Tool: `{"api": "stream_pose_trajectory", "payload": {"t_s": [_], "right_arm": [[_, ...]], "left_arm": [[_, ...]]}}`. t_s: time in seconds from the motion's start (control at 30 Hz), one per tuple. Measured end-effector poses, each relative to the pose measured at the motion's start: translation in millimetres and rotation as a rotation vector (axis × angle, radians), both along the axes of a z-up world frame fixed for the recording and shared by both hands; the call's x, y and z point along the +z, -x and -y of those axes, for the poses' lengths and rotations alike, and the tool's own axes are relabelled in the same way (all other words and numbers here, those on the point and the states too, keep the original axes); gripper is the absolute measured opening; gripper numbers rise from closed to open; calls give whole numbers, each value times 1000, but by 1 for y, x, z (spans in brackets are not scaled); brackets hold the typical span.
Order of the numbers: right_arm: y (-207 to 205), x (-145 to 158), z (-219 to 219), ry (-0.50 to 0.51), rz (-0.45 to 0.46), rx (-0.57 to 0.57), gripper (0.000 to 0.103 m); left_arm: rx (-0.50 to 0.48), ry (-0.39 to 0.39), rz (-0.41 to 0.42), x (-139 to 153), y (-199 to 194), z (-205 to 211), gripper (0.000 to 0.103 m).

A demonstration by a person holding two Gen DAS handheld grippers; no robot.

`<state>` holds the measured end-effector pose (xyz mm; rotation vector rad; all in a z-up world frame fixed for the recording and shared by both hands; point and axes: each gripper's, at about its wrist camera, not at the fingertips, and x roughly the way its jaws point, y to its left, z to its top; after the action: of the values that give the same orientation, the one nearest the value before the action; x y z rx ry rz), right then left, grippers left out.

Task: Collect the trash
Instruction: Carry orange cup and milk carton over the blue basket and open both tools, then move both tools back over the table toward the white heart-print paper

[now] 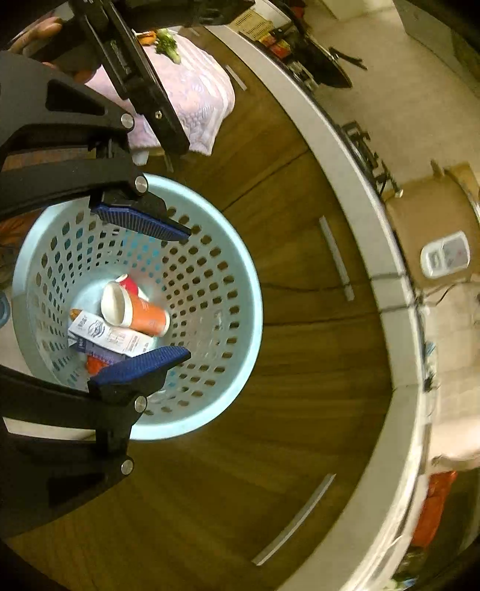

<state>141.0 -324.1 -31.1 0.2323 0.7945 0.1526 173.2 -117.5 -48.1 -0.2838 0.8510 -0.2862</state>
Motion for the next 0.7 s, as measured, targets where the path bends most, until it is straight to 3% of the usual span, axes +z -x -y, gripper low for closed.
{"api": "stream_pose_trajectory", "payload": {"t_s": [0.3, 0.7], "right_arm": [[20, 39, -64, 41, 120, 154, 56], [40, 61, -161, 47, 176, 338, 56]], "left_arm": [[88, 26, 66, 26, 30, -45, 60], [312, 32, 144, 57, 102, -154, 60]]}}
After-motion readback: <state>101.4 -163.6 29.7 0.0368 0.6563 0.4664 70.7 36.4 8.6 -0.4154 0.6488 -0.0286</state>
